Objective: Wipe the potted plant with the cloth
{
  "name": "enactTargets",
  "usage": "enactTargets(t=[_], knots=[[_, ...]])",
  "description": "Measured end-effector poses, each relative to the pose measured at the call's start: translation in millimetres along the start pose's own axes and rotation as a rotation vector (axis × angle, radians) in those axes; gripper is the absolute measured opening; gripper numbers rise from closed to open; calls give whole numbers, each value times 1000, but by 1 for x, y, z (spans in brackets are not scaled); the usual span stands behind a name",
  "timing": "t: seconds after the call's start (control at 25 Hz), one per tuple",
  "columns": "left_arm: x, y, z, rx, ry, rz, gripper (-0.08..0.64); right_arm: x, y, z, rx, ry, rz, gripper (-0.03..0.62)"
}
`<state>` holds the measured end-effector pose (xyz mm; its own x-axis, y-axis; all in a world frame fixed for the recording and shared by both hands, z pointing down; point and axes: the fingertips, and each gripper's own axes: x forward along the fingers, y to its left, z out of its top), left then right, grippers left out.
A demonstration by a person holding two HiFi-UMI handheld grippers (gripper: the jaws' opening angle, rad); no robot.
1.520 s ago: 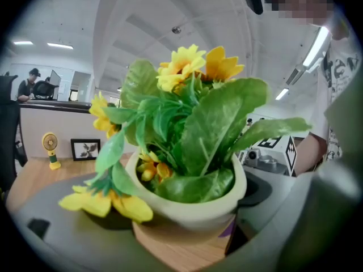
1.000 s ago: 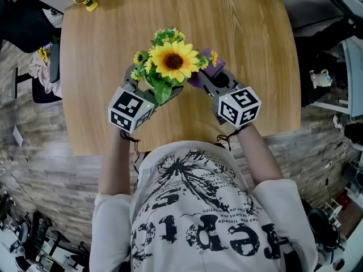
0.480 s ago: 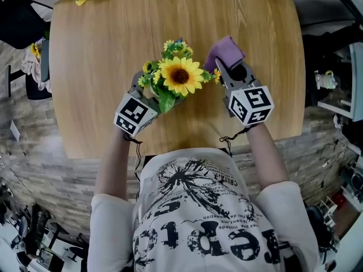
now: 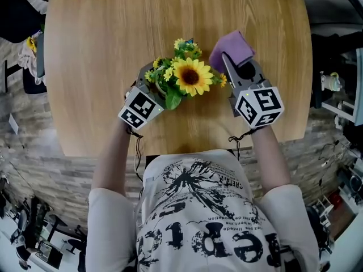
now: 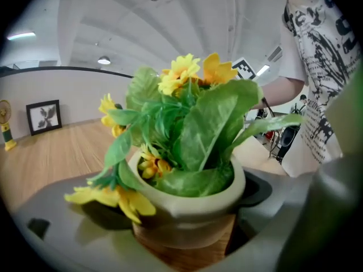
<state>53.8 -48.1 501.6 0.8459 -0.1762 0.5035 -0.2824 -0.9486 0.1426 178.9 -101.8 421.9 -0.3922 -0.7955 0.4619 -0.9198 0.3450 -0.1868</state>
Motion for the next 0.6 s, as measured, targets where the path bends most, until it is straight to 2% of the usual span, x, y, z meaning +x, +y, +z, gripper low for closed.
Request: enactTargets(t=[0.36,0.48,0.6], knots=[[7,9,-7,105,57,-41,534,3,-13,3,-10,25,-35,77],[8,11,-9,95,63,-33,540,2,-14,4,-19,31,-41,77],[4,16,-10,75,63,8,583,1,-11,6,-25,32,-41,77]])
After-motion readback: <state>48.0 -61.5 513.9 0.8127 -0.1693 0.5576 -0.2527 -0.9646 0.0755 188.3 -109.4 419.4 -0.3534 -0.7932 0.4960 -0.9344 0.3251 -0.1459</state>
